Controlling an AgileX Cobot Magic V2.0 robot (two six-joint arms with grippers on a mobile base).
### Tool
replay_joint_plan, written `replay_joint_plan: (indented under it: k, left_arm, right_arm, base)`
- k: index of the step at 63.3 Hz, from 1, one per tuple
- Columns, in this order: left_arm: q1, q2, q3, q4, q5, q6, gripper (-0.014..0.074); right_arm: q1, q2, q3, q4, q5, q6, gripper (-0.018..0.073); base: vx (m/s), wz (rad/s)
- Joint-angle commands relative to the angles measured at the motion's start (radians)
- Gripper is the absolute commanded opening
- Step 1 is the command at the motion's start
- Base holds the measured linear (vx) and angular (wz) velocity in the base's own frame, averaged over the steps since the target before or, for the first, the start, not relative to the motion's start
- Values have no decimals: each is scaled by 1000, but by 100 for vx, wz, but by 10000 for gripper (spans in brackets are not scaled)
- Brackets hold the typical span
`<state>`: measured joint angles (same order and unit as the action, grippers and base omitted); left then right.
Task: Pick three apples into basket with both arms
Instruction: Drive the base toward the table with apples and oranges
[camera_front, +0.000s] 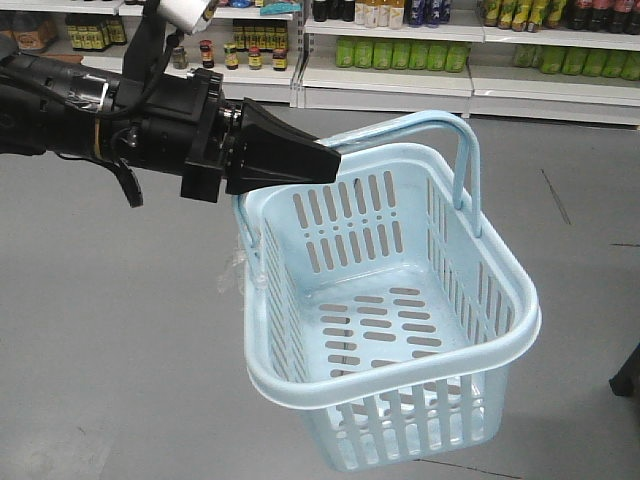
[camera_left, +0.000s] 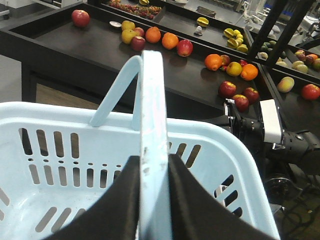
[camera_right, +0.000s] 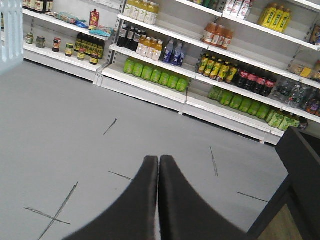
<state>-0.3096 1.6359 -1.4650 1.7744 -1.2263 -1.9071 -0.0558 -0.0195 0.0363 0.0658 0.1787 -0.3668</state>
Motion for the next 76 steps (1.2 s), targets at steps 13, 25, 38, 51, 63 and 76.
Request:
replay_joint_plan:
  k: [13, 25, 38, 51, 63, 76]
  left_arm:
    - [-1, -47, -30, 43, -118, -6, -8]
    - [-1, -47, -30, 43, -118, -6, -8]
    - [-1, -47, -30, 43, -118, -6, -8]
    - [-1, -47, -30, 43, -118, -6, -8]
    - [-1, -47, -30, 43, -118, -6, -8]
    - [-1, -47, -30, 43, -118, -6, -8]
  right_arm:
    - [-5, 0, 1, -6, -76, -7, -3]
    - [-5, 0, 1, -6, -76, -7, -3]
    - [-5, 0, 1, -6, -76, -7, -3]
    - [-5, 0, 1, -6, -76, -7, -3]
    - [-5, 0, 1, -6, -76, -7, -3]
    - [-5, 0, 1, -6, -76, -7, -3]
  base:
    - [20, -21]
    - [20, -19]
    - [20, -17]
    - [19, -17]
    - [17, -15]
    - [15, -15]
